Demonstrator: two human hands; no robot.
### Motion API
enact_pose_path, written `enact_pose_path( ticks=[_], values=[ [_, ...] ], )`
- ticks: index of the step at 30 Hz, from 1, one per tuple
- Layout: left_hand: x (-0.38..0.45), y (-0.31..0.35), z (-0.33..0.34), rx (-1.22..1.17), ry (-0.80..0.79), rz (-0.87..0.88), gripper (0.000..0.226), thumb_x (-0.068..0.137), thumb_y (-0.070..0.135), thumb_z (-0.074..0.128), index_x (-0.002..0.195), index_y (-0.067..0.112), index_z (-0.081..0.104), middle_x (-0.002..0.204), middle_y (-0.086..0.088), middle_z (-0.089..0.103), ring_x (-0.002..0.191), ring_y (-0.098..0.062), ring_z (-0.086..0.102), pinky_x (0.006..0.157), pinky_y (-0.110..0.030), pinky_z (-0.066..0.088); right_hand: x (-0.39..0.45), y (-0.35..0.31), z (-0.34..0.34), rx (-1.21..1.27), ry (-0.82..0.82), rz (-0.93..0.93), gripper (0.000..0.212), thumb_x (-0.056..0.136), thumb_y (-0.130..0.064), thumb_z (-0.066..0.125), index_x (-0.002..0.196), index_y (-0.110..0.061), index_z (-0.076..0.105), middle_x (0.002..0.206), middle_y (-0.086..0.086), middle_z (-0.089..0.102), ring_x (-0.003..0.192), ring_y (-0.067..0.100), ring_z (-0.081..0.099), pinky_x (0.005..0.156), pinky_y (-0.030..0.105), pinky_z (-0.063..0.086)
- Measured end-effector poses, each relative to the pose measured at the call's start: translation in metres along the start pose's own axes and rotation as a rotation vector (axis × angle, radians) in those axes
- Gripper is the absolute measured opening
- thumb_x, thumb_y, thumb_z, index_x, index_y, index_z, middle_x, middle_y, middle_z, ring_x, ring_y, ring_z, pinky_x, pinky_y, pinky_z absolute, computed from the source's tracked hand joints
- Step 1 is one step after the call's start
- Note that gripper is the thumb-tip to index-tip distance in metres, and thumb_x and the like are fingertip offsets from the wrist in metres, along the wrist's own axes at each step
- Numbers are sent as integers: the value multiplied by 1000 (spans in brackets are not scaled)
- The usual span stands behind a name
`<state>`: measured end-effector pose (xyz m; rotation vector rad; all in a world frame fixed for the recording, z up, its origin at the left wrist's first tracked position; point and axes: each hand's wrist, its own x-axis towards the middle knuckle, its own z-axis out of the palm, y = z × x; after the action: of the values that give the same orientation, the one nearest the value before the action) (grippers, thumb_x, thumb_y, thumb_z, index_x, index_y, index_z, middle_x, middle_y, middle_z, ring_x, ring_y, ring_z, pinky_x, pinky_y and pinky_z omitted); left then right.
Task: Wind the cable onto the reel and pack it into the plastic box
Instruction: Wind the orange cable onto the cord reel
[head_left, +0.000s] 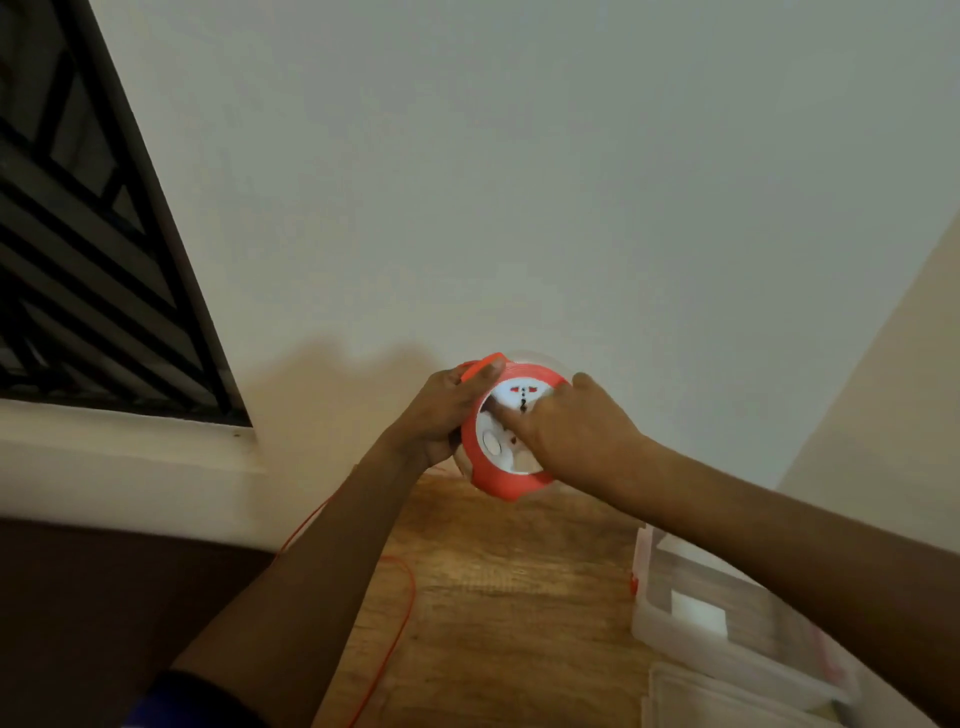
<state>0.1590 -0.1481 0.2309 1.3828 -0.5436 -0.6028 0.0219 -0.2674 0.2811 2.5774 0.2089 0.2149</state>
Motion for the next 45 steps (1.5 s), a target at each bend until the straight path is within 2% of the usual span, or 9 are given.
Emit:
enact_pose_path(
  ticks=[4, 9, 11, 17, 21, 25, 32, 37, 45],
  values=[
    [0, 1, 3, -43, 118, 47, 42, 94, 47, 66, 123, 17, 69, 113, -10, 78, 97, -33, 77, 79, -45, 65, 6, -7, 5, 321, -23, 300, 81, 85, -39, 67, 149, -27, 20, 136, 12, 54, 111, 33, 59, 89, 45, 51],
    [-1, -7, 1, -151, 224, 43, 34, 94, 43, 68, 116, 18, 72, 109, -9, 80, 94, -33, 78, 78, -45, 65, 12, -13, 4, 1583, -69, 687, 61, 88, -13, 55, 142, -24, 32, 123, 9, 61, 90, 22, 69, 69, 35, 60],
    [-1, -9, -4, -156, 226, 20, 32, 93, 45, 70, 112, 20, 73, 106, -7, 81, 92, -31, 79, 74, -42, 65, 11, -19, 5, 1753, -106, 727, 71, 88, -13, 59, 147, -29, 24, 119, 10, 62, 74, 20, 73, 59, 29, 58],
    [-5, -14, -11, -139, 207, 6, 47, 91, 47, 71, 122, 13, 69, 109, -12, 80, 95, -36, 77, 82, -50, 64, -2, -7, 21, 708, 210, 441, 46, 78, -25, 63, 124, -25, 57, 102, 0, 71, 90, 24, 65, 73, 37, 54],
    [-10, -14, -13, -110, 147, 3, 48, 87, 51, 70, 120, 17, 69, 108, -10, 80, 91, -34, 78, 70, -41, 65, -9, 7, 20, 378, 238, -45, 55, 72, -20, 81, 123, -21, 61, 130, 4, 61, 110, 30, 61, 80, 44, 57],
    [-12, -11, -12, -26, 64, 14, 51, 80, 58, 67, 117, 24, 70, 106, -5, 81, 90, -30, 79, 67, -36, 64, -8, 4, 17, 206, 149, -244, 69, 69, -21, 86, 131, -20, 57, 142, 6, 51, 117, 32, 57, 87, 50, 54],
    [-13, -13, -10, 71, 40, 8, 39, 97, 48, 59, 122, 20, 68, 112, -10, 78, 95, -35, 77, 82, -47, 64, -3, -2, 4, 90, 58, -267, 65, 78, -31, 78, 136, -29, 50, 149, 4, 42, 121, 33, 52, 95, 50, 49],
    [-17, -12, -11, 38, 1, -20, 32, 97, 44, 61, 118, 21, 70, 110, -9, 79, 96, -33, 77, 77, -42, 65, -4, -10, 2, 16, 32, -309, 65, 79, -29, 77, 137, -28, 47, 147, 13, 42, 118, 35, 52, 93, 51, 50],
    [-16, -16, -7, -21, -35, -23, 36, 99, 42, 62, 118, 13, 72, 107, -12, 78, 96, -31, 76, 79, -39, 62, 9, -21, 0, 82, 206, -171, 50, 80, -33, 69, 118, -8, 51, 99, 14, 71, 83, 32, 65, 76, 44, 54]
  ],
)
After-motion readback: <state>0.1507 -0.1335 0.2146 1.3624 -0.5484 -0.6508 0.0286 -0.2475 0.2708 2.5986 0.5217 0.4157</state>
